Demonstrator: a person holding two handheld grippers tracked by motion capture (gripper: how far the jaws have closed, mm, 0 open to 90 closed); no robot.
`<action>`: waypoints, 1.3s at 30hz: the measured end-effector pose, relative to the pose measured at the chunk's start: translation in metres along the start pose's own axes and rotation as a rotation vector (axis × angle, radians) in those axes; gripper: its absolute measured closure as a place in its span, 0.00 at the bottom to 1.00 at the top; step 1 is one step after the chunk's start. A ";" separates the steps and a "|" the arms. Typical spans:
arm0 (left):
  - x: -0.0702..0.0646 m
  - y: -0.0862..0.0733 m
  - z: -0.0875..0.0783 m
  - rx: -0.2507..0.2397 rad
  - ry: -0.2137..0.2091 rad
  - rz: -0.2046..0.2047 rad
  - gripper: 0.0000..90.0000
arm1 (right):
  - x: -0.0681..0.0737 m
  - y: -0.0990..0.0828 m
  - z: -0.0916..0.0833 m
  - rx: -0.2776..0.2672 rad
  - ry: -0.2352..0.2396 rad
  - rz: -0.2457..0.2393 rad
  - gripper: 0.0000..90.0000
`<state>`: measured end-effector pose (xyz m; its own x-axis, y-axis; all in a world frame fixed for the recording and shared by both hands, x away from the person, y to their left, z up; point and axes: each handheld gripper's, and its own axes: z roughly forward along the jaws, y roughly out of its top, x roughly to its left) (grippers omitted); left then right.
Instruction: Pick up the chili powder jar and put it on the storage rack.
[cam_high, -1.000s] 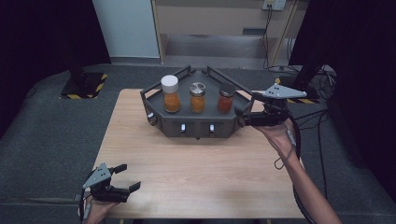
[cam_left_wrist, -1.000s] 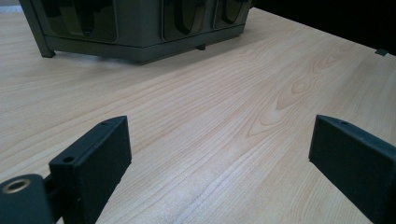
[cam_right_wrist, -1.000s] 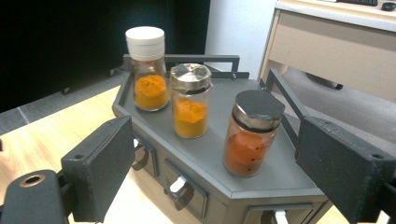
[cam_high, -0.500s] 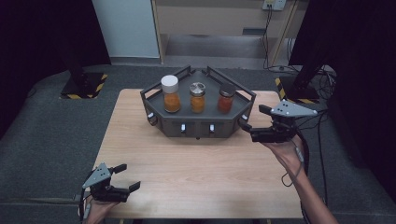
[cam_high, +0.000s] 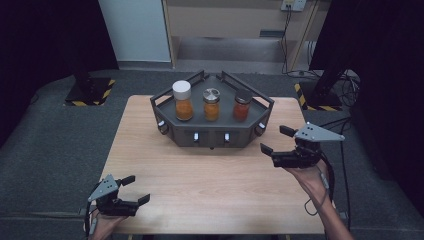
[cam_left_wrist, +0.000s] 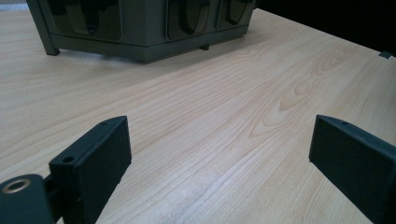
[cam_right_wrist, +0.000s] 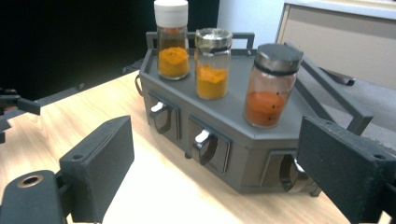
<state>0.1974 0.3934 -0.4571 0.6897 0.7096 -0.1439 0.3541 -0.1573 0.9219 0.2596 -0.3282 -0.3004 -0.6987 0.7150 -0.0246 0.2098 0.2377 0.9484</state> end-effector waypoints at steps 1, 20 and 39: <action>0.000 0.000 0.000 0.000 0.001 0.000 0.05 | 0.000 -0.002 0.000 0.001 -0.001 0.001 0.12; 0.000 0.000 0.000 0.006 0.001 0.004 0.05 | 0.006 -0.050 -0.011 0.011 -0.017 0.058 0.11; -0.001 0.001 0.001 0.017 -0.007 0.012 0.05 | 0.020 -0.094 -0.026 0.025 -0.078 0.069 0.10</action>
<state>0.1981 0.3919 -0.4562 0.6985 0.7027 -0.1354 0.3564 -0.1775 0.9173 0.2079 -0.3532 -0.3822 -0.6271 0.7788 0.0150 0.2728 0.2016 0.9407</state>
